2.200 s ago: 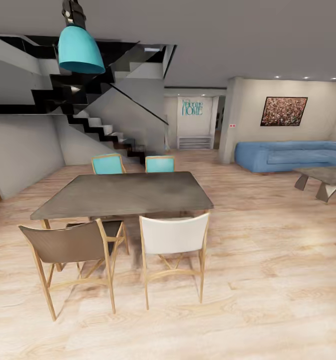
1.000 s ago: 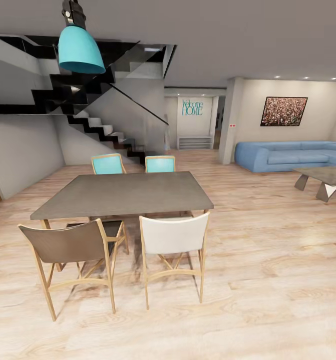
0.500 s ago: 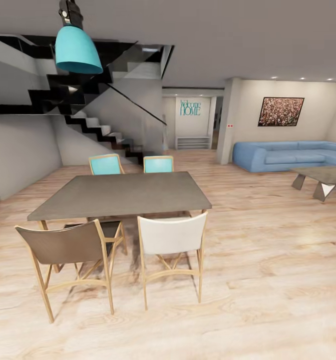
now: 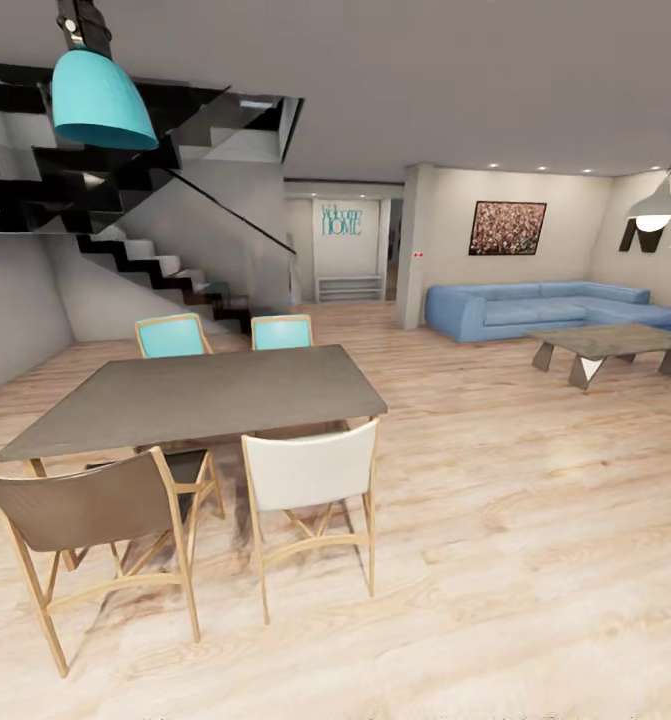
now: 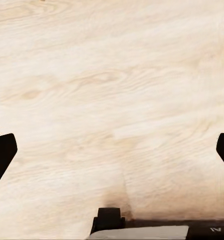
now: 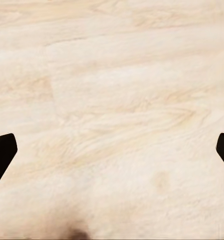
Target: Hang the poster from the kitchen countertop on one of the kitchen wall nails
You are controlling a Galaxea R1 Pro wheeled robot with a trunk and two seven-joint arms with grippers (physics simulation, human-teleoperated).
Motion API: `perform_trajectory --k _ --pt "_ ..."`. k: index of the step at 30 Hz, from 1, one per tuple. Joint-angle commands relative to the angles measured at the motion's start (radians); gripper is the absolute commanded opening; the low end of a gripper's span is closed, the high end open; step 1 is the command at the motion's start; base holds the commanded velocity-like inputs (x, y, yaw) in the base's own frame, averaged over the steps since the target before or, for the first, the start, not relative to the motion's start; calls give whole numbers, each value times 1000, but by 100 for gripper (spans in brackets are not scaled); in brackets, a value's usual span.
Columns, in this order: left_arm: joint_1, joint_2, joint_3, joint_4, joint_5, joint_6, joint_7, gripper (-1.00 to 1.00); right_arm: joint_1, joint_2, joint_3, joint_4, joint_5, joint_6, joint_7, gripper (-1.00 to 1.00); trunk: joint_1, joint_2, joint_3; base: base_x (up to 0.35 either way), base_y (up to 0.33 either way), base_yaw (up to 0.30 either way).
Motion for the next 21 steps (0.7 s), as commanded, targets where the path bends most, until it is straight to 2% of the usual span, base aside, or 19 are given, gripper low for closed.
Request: perform_trajectory --k 1,21 --pt "0 0 1 0 0 0 0 100 0 0 0 1 0 -3 0 100 0 0 -1 -188 71 -67" --pt "0 0 0 4 -1 0 2 100 0 -3 -1 1 0 -3 -1 100 0 0 0 -16 6 -247"
